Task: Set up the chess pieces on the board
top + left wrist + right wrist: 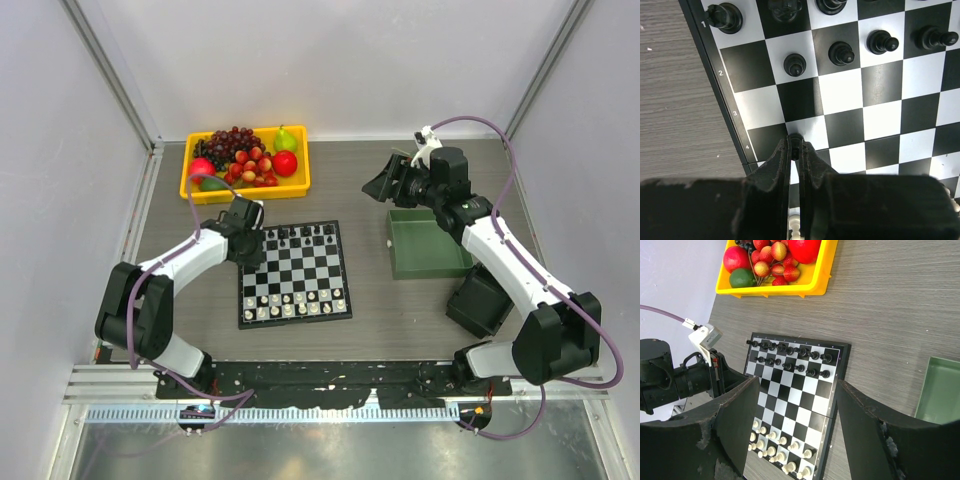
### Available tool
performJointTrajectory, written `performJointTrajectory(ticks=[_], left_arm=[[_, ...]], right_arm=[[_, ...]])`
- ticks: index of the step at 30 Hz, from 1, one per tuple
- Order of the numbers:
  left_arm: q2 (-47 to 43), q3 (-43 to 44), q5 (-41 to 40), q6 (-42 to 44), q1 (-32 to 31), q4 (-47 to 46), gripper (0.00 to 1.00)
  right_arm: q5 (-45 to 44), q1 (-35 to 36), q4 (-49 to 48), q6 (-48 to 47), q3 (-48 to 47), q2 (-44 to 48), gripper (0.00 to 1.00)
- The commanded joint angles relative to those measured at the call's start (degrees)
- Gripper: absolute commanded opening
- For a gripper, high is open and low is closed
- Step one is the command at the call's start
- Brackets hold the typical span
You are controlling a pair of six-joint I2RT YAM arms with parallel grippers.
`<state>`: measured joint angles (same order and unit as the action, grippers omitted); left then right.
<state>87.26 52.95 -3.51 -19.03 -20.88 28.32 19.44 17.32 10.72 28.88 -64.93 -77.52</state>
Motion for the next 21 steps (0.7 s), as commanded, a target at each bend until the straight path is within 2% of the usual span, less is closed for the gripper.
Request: performJointTrajectory(ticks=[1,21], left_arm=[[-1.1,2.3,-2.6,0.7,0.1,1.6,0.04],[5.9,13.0,-7.1,2.1,2.4,3.1,0.02]], right_arm=[[0.7,-0.4,-2.2,0.3,-0.5,0.1,0.69],[0.8,-1.1,-2.2,-0.2,-0.4,-0.1,0.69]])
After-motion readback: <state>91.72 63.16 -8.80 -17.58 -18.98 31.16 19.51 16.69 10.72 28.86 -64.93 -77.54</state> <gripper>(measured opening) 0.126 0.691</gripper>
